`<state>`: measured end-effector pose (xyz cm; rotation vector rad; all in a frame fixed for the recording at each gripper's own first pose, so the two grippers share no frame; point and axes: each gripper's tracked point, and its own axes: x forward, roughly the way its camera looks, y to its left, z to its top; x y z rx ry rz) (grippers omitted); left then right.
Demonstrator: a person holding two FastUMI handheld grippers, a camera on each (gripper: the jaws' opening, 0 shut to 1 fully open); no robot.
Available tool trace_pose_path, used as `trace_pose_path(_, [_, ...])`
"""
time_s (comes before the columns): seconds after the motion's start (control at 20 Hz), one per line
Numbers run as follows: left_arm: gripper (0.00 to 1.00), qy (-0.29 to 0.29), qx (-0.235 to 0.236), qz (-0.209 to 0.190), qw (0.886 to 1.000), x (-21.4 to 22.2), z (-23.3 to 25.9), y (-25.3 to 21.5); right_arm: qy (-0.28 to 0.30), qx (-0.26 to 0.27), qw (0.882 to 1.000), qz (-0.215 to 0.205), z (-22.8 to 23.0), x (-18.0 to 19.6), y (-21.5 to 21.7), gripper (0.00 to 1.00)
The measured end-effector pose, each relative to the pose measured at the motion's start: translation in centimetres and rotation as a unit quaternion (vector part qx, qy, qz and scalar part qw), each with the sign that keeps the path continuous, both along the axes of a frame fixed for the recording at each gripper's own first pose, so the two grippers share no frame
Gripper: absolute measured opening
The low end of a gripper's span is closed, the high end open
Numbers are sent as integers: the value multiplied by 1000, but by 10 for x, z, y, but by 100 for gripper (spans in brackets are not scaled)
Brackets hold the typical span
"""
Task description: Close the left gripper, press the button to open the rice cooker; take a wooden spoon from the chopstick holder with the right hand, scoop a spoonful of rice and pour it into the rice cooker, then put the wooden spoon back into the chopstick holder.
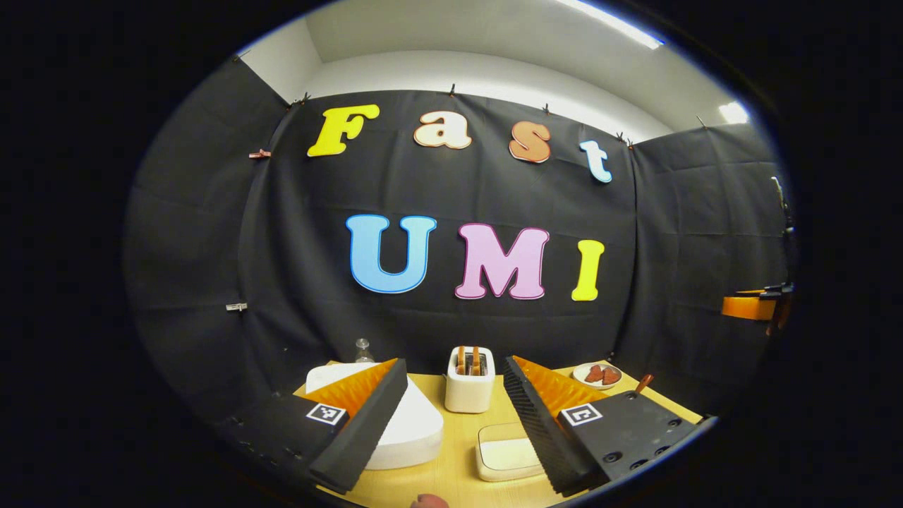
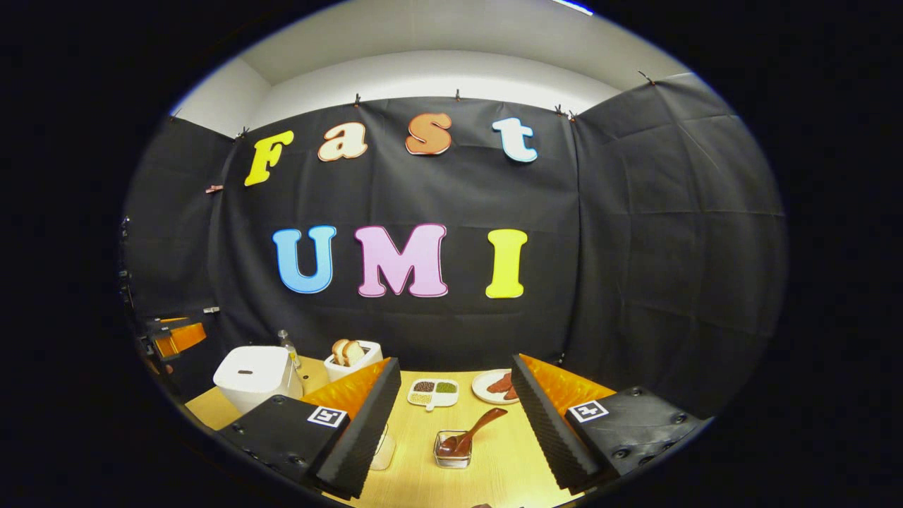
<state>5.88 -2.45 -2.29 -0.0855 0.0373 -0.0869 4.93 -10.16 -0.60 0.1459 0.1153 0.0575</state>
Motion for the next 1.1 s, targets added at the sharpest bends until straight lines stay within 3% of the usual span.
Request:
trace_pose_path(0.4, [95,-8,20,-9,1000,-40,6,-13,-21,-10,1000,12,12,-4,16,98])
trace_pose_path(0.7, [95,-15,39,-5,999,-40,12,-12,-28,-33,999,24,15,-2,32,99])
trace_pose_path(1.1, [95,-11,29,4,1000,-32,13,-9,-27,-37,998,35,13,-6,41,99])
